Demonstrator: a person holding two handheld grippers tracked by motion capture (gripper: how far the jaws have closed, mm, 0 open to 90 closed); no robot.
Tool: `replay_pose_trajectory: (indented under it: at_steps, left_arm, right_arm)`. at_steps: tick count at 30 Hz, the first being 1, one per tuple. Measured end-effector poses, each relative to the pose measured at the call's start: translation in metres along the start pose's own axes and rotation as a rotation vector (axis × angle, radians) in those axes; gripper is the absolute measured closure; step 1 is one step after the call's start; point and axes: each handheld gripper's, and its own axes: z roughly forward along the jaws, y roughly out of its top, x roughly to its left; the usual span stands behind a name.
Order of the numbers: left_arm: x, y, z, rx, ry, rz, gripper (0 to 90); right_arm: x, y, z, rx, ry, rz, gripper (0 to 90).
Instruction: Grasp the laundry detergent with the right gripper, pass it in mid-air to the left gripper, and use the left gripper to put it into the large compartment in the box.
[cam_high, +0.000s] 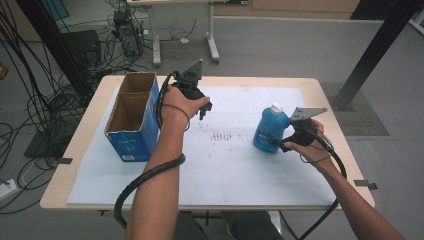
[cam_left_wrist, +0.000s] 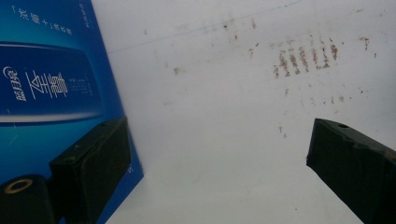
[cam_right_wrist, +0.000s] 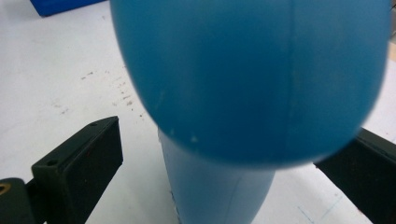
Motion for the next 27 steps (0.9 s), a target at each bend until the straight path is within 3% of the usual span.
replay_pose_trajectory:
  at_steps: [27]
  left_arm:
    - [-0.003, -0.001, -0.006, -0.011, -0.006, 0.009, 6.9]
  right_arm:
    - [0.002, -0.005, 0.012, -0.065, -0.011, 0.035, 1.1]
